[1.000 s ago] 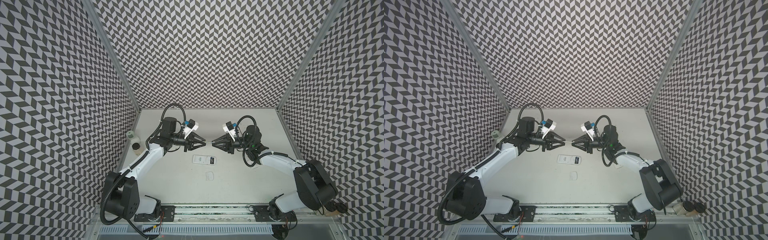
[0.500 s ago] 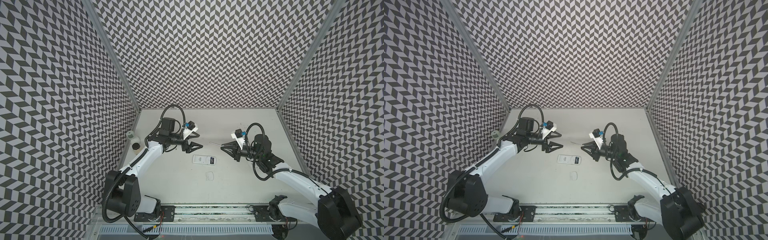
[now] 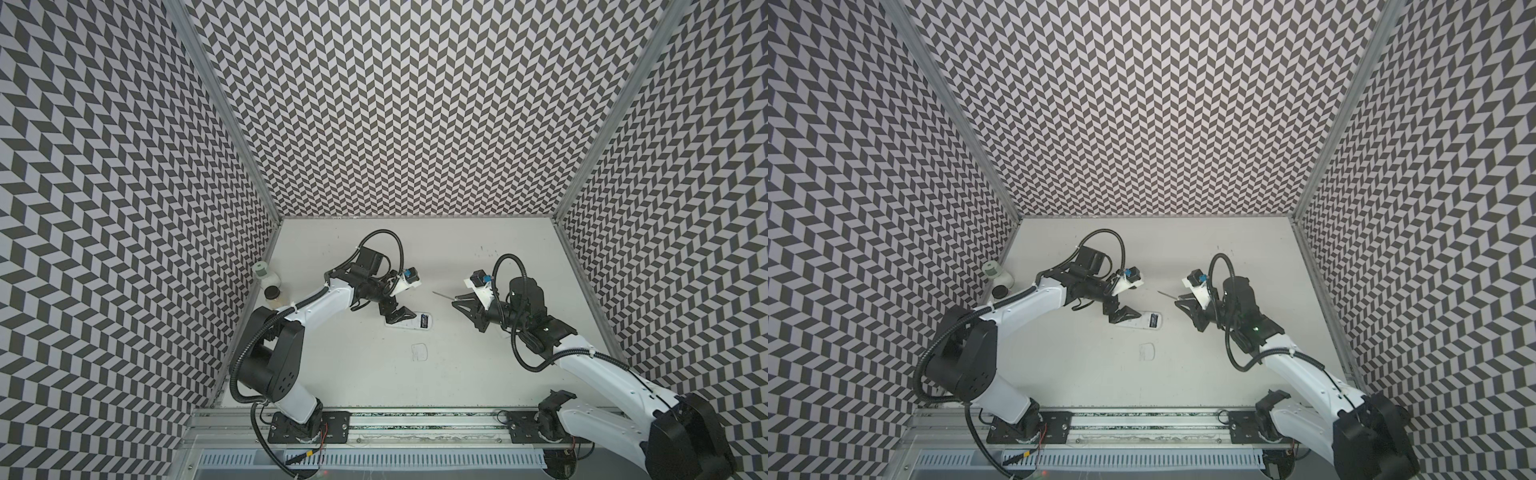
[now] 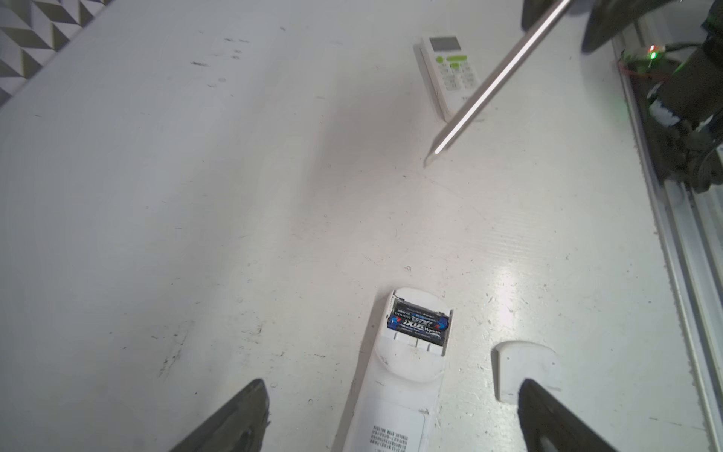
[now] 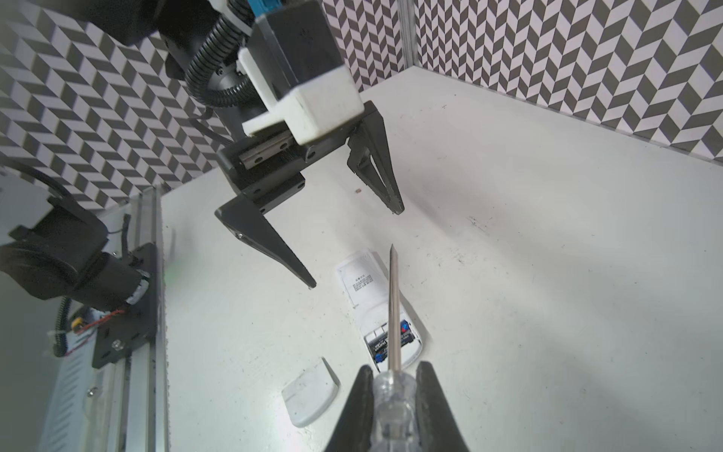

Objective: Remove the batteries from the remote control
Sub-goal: 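Grasp the white remote with the left gripper and lift it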

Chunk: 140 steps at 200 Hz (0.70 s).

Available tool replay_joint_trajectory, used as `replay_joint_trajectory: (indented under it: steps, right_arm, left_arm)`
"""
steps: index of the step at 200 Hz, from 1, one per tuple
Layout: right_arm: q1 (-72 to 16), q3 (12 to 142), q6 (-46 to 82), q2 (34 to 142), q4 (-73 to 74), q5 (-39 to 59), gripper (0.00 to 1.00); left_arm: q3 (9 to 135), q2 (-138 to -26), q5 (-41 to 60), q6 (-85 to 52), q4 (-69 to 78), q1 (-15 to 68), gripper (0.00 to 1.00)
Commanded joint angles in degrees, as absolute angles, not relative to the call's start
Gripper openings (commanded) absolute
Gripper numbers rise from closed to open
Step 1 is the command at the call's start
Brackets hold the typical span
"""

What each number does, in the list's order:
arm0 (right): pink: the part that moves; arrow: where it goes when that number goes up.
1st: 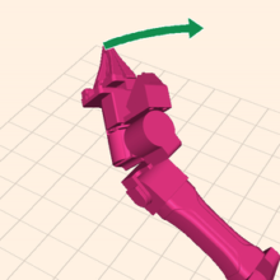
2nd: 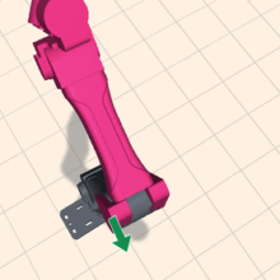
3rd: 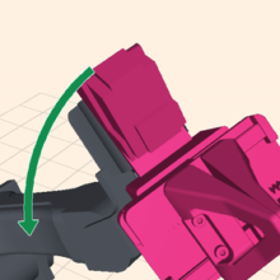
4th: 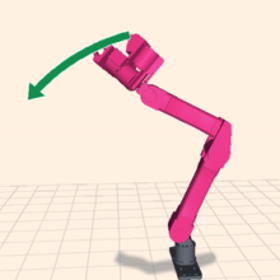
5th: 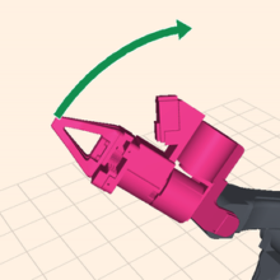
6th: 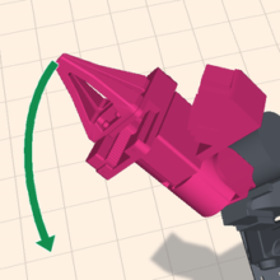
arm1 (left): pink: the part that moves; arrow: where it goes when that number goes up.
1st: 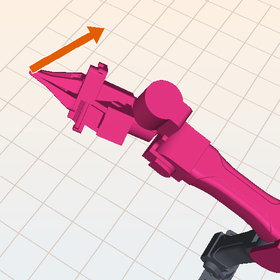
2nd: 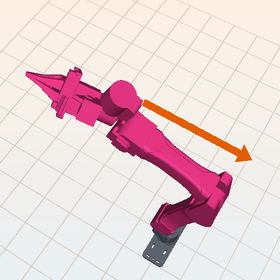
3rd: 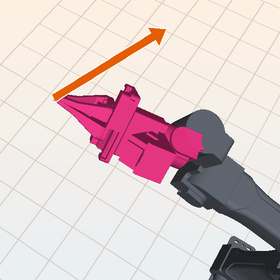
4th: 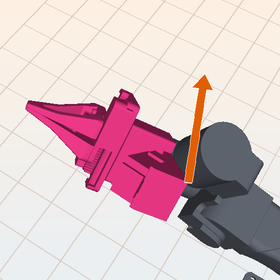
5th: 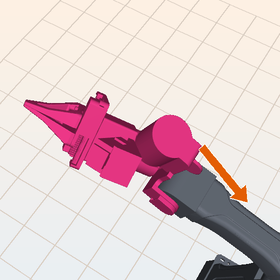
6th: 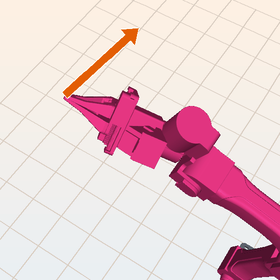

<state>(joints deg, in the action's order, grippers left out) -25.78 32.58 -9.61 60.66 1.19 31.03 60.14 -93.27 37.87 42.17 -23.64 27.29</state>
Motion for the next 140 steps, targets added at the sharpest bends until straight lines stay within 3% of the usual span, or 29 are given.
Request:
replay_joint_trajectory:
  steps: [1, 91, 140]
  right_arm:
    - [-26.2, 35.9, -16.2, 59.9, -3.4, 29.7, 0.03]
    - [-29.6, 33.7, -19.4, 59.1, -6.0, 25.1, 0.01]
    - [-30.3, 31.9, -19.7, 57.8, -5.1, 24.0, 0.0]
  left_arm:
    - [61.6, -95.0, 35.3, 47.7, -23.3, 28.9, 1.0]
    - [59.4, -101.8, 33.3, 55.2, -19.2, 33.2, 1.0]
    - [59.6, -104.3, 31.4, 56.3, -18.4, 34.3, 0.91]
